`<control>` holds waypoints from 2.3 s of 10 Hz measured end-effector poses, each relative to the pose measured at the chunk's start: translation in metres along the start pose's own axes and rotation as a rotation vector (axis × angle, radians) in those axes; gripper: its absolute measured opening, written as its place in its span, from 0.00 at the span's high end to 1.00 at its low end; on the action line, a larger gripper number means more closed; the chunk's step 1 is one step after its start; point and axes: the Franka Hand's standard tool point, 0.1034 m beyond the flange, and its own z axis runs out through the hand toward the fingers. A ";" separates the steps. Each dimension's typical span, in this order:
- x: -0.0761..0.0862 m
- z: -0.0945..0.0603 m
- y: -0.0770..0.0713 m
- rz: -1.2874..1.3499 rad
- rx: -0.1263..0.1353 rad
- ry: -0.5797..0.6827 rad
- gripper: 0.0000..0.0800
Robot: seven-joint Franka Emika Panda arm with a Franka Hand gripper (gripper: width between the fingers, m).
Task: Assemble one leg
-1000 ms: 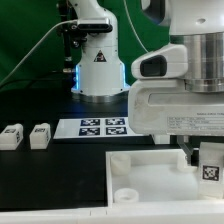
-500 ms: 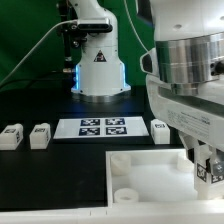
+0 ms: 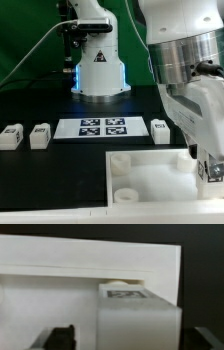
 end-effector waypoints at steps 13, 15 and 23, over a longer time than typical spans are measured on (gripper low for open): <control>-0.007 0.001 -0.001 -1.326 -0.112 0.075 0.64; -0.007 0.001 -0.001 -1.326 -0.112 0.075 0.64; -0.006 0.001 -0.003 -1.143 -0.068 0.068 0.64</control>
Offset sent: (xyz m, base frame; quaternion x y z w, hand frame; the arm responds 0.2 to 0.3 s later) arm 0.0000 0.0000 0.0000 0.0000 0.0000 -0.2667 0.9638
